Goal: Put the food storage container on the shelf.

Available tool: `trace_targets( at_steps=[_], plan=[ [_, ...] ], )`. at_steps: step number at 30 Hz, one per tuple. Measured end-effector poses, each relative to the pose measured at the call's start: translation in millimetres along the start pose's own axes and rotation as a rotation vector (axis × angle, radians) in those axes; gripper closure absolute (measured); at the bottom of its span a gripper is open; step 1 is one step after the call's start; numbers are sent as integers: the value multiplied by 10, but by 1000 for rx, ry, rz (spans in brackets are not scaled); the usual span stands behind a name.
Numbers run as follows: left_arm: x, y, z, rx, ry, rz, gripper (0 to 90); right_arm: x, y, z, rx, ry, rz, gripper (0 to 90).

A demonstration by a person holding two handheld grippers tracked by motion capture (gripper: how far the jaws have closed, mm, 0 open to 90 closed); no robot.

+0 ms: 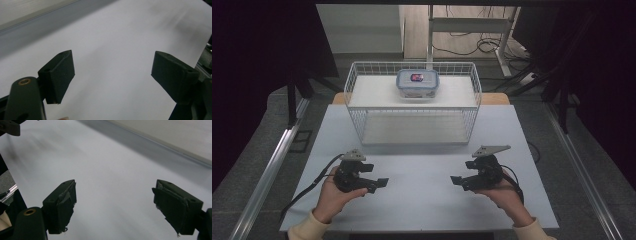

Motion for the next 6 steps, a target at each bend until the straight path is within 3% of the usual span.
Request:
trace_targets(
  at_steps=[6],
  plan=[
    [21,26,2,-2,-15,2,178,-51,-20,28,-42,10,-28,184]
  ],
)
Point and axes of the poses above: each handheld gripper's, and its own axes: z roughly backward along the jaws, y roughly out of its underside, x roughly to its left, the point moved 9 cm from there along -z, roughly forward along the jaws, and after that the axes turned 8 degrees about z, right-handed, at the moved point
